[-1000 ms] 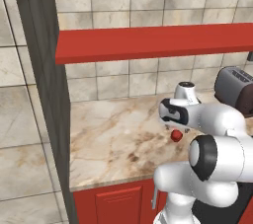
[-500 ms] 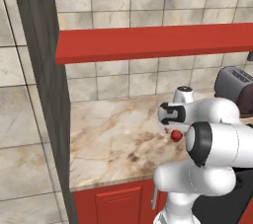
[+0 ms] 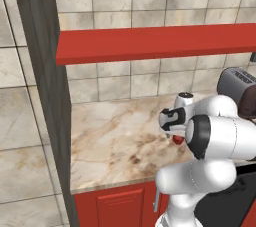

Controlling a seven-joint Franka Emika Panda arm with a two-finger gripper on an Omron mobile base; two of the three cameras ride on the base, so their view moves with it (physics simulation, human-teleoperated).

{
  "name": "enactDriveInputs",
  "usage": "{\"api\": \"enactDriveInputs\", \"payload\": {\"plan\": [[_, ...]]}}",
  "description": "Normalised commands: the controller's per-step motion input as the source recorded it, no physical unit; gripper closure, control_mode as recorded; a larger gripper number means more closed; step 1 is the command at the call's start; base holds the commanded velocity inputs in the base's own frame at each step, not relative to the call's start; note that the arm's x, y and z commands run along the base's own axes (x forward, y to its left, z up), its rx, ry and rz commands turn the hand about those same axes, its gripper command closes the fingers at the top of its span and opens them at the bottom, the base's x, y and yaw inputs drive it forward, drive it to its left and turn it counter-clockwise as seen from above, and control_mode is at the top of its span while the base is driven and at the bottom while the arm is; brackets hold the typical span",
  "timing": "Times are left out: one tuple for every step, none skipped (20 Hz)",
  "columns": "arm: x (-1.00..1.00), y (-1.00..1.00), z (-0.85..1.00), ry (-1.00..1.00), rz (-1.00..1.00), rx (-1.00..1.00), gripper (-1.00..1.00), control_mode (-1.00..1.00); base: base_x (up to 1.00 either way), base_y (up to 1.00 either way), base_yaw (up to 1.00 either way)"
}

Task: Pick the bell pepper from the counter and place it in the cabinet.

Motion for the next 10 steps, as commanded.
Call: {"api": "enactDriveInputs", "payload": {"plan": [[0.00, 0.00, -0.32, 0.00, -0.01, 0.00, -1.00, -1.00, 0.00, 0.00, 0.00], [0.00, 0.00, -0.31, 0.00, -0.01, 0.00, -1.00, -1.00, 0.00, 0.00, 0.00], [0.00, 0.00, -0.32, 0.00, -0.01, 0.00, -1.00, -1.00, 0.00, 0.00, 0.00], [0.00, 0.00, -0.30, 0.00, 0.00, 0.00, 1.00, -1.00, 0.00, 0.00, 0.00], [0.00, 0.00, -0.23, 0.00, 0.00, 0.00, 1.00, -1.00, 0.00, 0.00, 0.00], [0.00, 0.00, 0.00, 0.03, 0.00, 0.00, 1.00, -1.00, 0.00, 0.00, 0.00], [0.00, 0.00, 0.00, 0.00, 0.00, 0.00, 1.00, -1.00, 0.00, 0.00, 0.00], [0.00, 0.00, 0.00, 0.00, 0.00, 0.00, 1.00, -1.00, 0.00, 0.00, 0.00], [0.00, 0.00, 0.00, 0.00, 0.00, 0.00, 1.00, -1.00, 0.00, 0.00, 0.00], [0.00, 0.00, 0.00, 0.00, 0.00, 0.00, 1.00, -1.00, 0.00, 0.00, 0.00]]}}
